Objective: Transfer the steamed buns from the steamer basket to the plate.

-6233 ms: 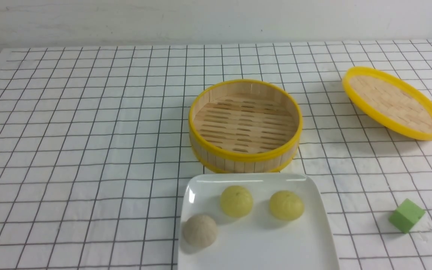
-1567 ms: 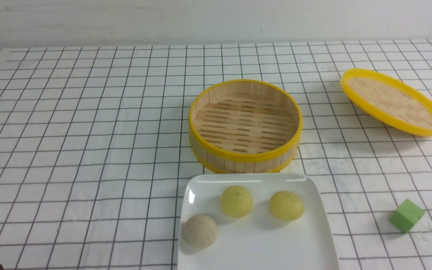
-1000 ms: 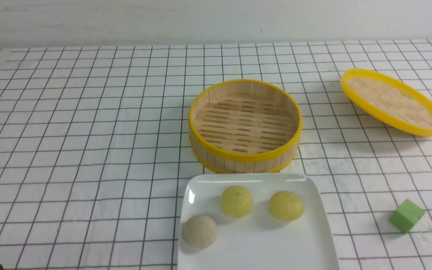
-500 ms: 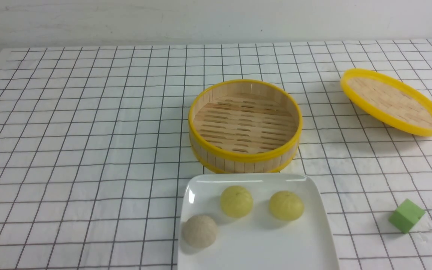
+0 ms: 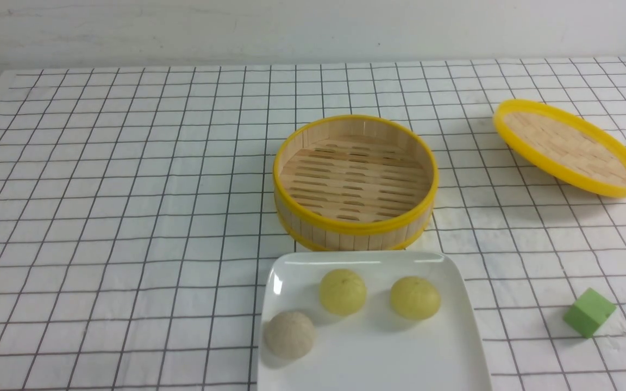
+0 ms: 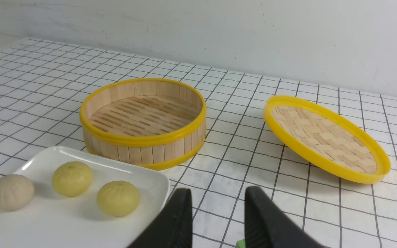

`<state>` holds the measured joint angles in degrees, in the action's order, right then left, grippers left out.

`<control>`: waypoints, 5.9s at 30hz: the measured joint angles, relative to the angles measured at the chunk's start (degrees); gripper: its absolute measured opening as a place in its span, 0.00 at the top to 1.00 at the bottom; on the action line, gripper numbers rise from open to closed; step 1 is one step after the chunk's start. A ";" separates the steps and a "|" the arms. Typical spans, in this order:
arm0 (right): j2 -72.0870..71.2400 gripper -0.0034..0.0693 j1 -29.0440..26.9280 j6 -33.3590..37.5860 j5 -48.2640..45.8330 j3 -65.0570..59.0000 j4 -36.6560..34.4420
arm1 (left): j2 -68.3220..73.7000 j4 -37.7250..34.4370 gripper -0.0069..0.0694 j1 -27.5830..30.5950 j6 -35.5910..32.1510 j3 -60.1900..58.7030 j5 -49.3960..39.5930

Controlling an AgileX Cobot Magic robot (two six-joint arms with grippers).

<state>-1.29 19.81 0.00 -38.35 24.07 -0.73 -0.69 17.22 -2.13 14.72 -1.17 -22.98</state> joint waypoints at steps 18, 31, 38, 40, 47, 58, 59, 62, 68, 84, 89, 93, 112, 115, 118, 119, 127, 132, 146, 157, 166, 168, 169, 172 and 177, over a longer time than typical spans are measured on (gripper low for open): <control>0.00 0.62 0.00 0.00 0.00 0.00 0.00 | 0.00 0.14 0.59 0.00 0.00 0.00 0.00; 0.00 0.62 0.00 0.00 0.00 0.00 0.00 | 0.00 1.13 0.59 0.00 0.00 -0.05 0.00; 0.00 0.62 0.00 0.00 0.00 0.00 0.00 | 0.00 1.19 0.59 0.00 2.41 -0.05 -0.05; 0.00 0.62 0.00 0.00 0.00 0.00 0.00 | 0.00 1.19 0.59 0.00 3.84 -0.05 -0.05; 0.00 0.62 0.00 0.00 0.00 0.00 0.00 | 0.00 1.29 0.59 0.00 5.43 -0.05 -0.11; 0.00 0.62 0.00 0.00 0.00 0.00 0.00 | 0.00 1.24 0.59 0.00 7.16 -0.05 -0.11; 0.00 0.62 0.00 0.00 0.00 0.00 0.00 | 0.00 1.24 0.59 0.00 7.33 -0.05 -0.11; 0.00 0.62 0.00 0.00 0.00 0.00 0.00 | 0.00 1.24 0.59 0.00 8.60 -0.05 -0.11; 0.00 0.62 0.00 0.00 0.00 0.00 0.00 | 0.00 1.24 0.59 0.00 9.23 -0.05 -0.11; 0.00 0.62 0.00 0.00 0.00 0.00 0.00 | 0.00 1.24 0.59 0.00 8.79 -0.05 -0.11; 0.00 0.62 0.00 0.00 0.00 0.00 0.00 | 0.00 1.19 0.59 0.00 8.37 -0.05 -0.11; 0.00 0.62 0.00 0.00 0.00 0.00 0.00 | 0.00 1.19 0.59 0.00 8.37 -0.05 -0.11; 0.00 0.62 0.00 0.00 0.00 0.00 0.00 | 0.00 4.33 0.59 0.00 8.35 -0.11 -0.22; 0.00 0.62 0.00 0.00 0.00 0.00 0.00 | 0.00 4.34 0.59 0.00 8.35 -0.11 -0.22; 0.00 0.62 0.00 0.00 0.00 0.00 0.23 | 0.00 4.34 0.59 0.00 8.35 -0.11 -0.22; 0.00 0.62 0.00 0.00 0.42 -0.45 0.22 | 0.00 4.34 0.59 0.00 8.35 -0.11 -0.22; 0.07 0.62 0.00 0.00 12.13 -12.55 5.12 | 0.00 4.49 0.59 0.00 8.35 -0.11 -0.22; 0.07 0.62 0.00 -0.57 22.22 -21.73 5.36 | 0.00 4.60 0.59 0.00 8.35 -0.11 -0.22; 0.07 0.62 0.00 -5.12 15.15 -24.82 5.94 | 0.00 5.79 0.59 0.00 8.30 -0.11 -0.39; 0.09 0.62 0.00 -5.73 14.41 -24.93 6.31 | 0.00 6.02 0.59 0.00 8.30 -0.11 -0.39; 0.09 0.62 0.00 -8.21 14.71 -24.96 6.37 | 0.00 6.12 0.59 0.00 8.30 -0.11 -0.45; 0.09 0.62 0.00 -8.22 14.72 -24.96 6.43 | 0.00 6.18 0.59 0.00 8.30 -0.11 -0.45; 0.09 0.62 0.00 -8.22 14.82 -24.99 6.55 | 0.00 6.18 0.59 0.00 8.30 -0.11 -0.45; 0.09 0.62 0.00 -8.22 14.90 -25.03 6.79 | 0.00 6.22 0.59 0.00 8.30 -0.11 -0.45; 0.09 0.62 0.00 -8.23 14.90 -25.03 7.07 | 0.00 6.22 0.59 0.00 8.30 -0.11 -0.45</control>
<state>-1.20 19.81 -8.23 -23.46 -0.96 6.34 -0.69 23.44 -2.13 23.03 -1.28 -23.43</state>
